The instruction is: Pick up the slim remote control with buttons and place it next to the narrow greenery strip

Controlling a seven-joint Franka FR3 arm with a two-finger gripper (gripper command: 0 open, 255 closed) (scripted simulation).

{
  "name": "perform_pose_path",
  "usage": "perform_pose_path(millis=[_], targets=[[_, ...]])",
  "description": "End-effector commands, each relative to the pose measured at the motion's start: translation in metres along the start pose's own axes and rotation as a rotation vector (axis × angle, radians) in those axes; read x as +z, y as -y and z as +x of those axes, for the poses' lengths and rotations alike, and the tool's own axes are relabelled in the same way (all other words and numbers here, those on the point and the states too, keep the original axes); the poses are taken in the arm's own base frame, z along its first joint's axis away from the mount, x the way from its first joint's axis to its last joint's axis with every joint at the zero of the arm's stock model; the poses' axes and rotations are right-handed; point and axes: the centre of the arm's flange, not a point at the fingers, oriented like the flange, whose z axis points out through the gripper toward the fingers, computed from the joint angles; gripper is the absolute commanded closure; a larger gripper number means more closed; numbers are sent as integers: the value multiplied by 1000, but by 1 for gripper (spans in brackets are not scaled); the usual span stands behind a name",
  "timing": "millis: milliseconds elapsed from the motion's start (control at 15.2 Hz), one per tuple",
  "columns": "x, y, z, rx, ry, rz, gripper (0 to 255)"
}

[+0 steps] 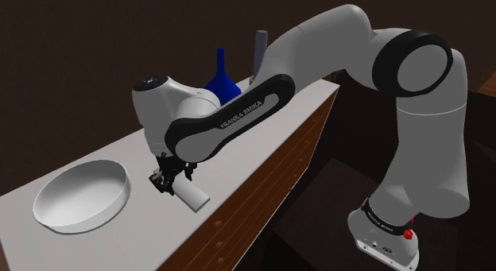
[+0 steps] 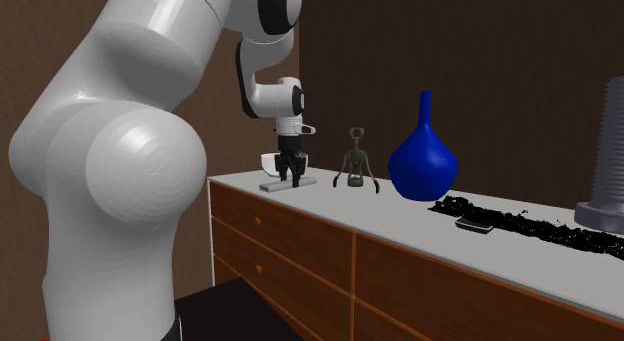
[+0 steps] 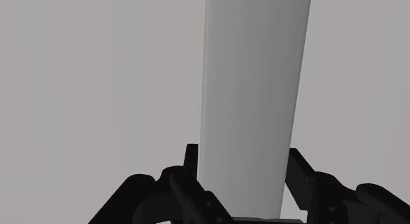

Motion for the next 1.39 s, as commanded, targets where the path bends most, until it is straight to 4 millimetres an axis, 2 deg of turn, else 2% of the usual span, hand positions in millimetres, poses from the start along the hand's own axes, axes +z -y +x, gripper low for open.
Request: perform_pose_path(millis=[0, 396, 1320], targets=[[0, 0, 0, 0, 0, 0, 255], [0, 0, 0, 0, 0, 0, 255], [-74, -1, -1, 0, 0, 0, 255]])
